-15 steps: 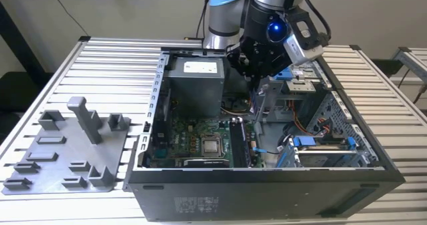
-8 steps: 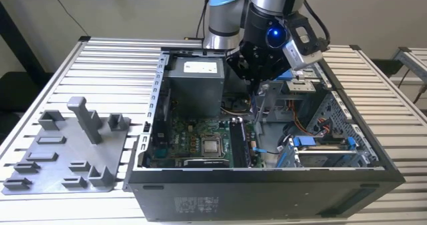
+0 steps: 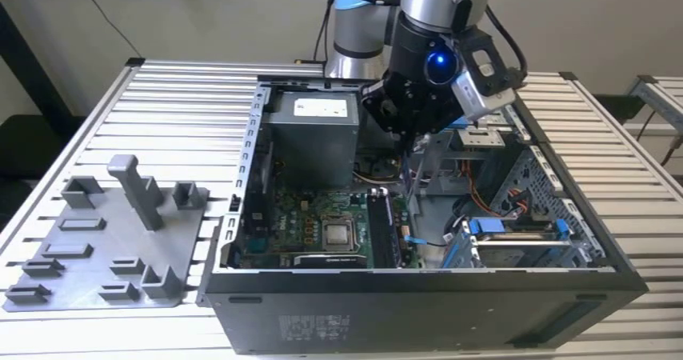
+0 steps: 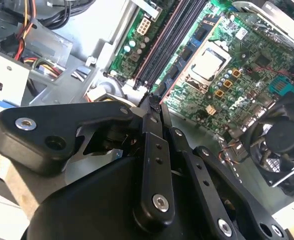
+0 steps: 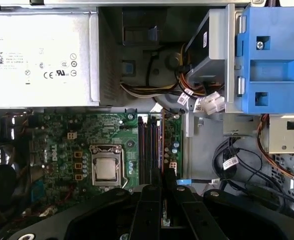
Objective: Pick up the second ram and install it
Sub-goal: 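Insert the second ram into the second slot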
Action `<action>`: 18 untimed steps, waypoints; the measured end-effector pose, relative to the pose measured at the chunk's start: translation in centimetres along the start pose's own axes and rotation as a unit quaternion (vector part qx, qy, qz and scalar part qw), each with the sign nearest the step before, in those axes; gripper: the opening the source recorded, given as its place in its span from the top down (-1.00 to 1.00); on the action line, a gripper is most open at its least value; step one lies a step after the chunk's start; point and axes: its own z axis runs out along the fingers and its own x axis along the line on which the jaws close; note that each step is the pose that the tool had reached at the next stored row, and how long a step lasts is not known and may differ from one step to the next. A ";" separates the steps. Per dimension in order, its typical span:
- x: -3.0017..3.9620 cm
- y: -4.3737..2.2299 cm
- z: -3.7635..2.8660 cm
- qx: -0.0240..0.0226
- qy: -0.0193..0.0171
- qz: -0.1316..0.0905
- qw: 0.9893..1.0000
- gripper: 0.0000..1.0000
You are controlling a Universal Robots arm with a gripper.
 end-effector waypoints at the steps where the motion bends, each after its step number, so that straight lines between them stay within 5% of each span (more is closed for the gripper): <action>1: 0.00 -0.02 0.06 0.000 0.000 0.000 1.000 0.73; 18: 0.00 -0.12 1.10 0.000 0.000 0.000 1.000 0.73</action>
